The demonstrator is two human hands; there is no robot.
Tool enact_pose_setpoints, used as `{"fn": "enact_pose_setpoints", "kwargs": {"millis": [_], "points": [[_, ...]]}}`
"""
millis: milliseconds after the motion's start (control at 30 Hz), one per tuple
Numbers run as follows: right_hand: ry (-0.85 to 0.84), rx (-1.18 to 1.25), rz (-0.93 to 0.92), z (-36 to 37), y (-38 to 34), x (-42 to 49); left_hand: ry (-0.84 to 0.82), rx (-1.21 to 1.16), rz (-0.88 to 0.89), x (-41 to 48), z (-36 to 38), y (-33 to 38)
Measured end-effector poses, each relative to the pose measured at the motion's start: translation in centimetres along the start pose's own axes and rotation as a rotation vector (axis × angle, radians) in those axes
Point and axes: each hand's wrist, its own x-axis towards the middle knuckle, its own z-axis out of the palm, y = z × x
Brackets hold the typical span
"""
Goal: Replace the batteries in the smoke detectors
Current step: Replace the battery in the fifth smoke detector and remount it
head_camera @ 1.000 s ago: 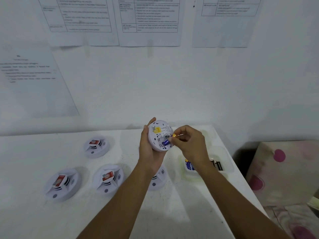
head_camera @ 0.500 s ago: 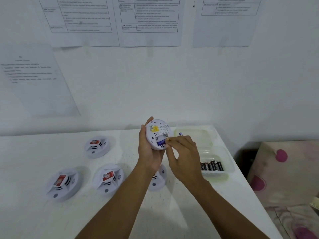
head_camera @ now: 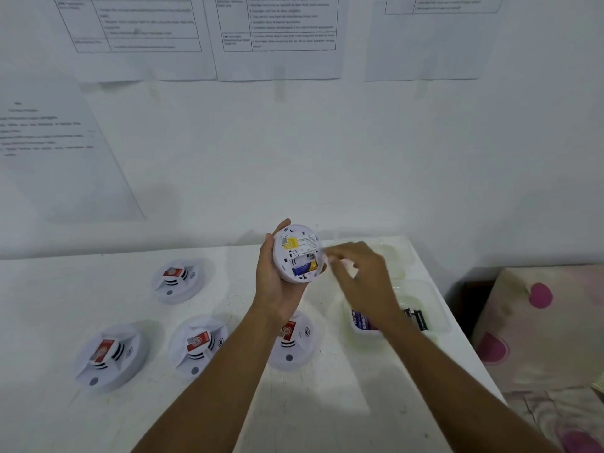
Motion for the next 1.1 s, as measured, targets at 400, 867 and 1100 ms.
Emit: {"fn": "enact_pose_setpoints", "kwargs": {"millis": [400,867,1100], "points": [[-0.635,-0.389,0.419,-0.3,8.9,9.4,-0.021,0.022,-0.011,1.0,-1.1,-0.1],[-0.469,-0.138,0.563,-0.2,9.2,9.9,0.03,0.013,-0.022,2.1,-1.4,-0.8],[-0.326,0.258,0.386,-4.1,1.9,7.7,0.024,0.023,-0.022,1.6,-0.7,-0.8]]}}
